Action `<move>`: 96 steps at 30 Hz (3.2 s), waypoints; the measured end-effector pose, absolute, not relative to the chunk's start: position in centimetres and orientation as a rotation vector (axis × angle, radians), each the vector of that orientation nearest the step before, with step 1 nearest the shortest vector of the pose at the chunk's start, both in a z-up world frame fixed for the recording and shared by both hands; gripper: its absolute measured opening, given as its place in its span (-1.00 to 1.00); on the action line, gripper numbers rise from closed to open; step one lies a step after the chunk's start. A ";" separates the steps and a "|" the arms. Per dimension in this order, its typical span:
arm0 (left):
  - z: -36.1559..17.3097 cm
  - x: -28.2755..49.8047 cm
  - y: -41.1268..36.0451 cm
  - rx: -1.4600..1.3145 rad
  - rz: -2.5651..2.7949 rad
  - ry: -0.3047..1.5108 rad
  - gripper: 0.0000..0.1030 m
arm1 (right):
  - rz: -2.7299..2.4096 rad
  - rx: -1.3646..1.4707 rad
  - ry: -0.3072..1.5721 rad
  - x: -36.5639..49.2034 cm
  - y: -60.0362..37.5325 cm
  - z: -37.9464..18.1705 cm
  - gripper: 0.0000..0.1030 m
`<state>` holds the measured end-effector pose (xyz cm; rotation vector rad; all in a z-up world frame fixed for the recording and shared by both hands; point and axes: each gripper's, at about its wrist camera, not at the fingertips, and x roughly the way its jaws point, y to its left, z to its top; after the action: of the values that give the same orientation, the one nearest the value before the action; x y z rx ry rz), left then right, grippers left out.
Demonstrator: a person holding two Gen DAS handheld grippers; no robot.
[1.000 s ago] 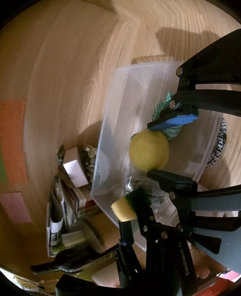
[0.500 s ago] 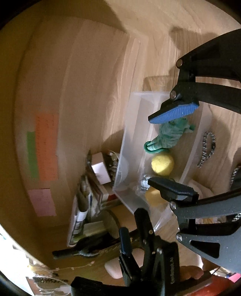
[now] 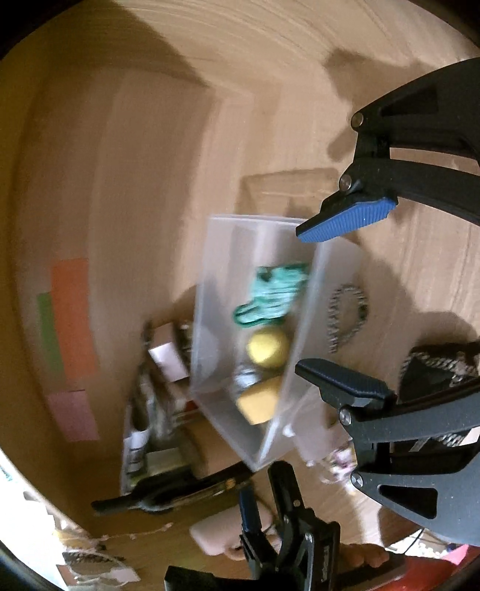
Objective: Organize soft objects
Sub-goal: 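Grasp the white cloth pouch with left tool while right tool grasps rope cord, then drop white pouch and rope cord into the clear box, open both tools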
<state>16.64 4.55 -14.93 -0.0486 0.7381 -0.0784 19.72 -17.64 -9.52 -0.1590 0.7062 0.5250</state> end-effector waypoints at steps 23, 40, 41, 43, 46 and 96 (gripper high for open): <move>-19.5 18.4 2.0 -0.051 -0.178 0.849 0.18 | 0.544 -0.134 0.932 22.4 -16.4 -16.2 -0.55; -16.1 15.8 2.9 -0.061 -0.186 0.752 -0.57 | 0.575 -0.101 0.772 20.0 -17.4 -12.4 -0.86; -15.6 15.6 2.9 -0.059 -0.186 0.739 -0.57 | 0.578 -0.096 0.760 19.8 -17.5 -11.9 -0.86; -14.8 15.2 3.0 -0.054 -0.186 0.717 -0.58 | 0.579 -0.093 0.734 19.5 -17.6 -11.1 -0.86; -13.3 14.8 3.1 -0.048 -0.182 0.676 -0.58 | 0.584 -0.086 0.690 18.9 -17.8 -9.5 -0.86; -10.2 21.7 1.8 0.029 -0.126 0.660 0.15 | 0.521 -0.271 0.681 23.3 -14.2 -9.3 -0.18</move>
<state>21.69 1.78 -10.23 0.0291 0.6600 -0.1260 23.35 -14.20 -9.31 -0.2712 0.6810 0.5211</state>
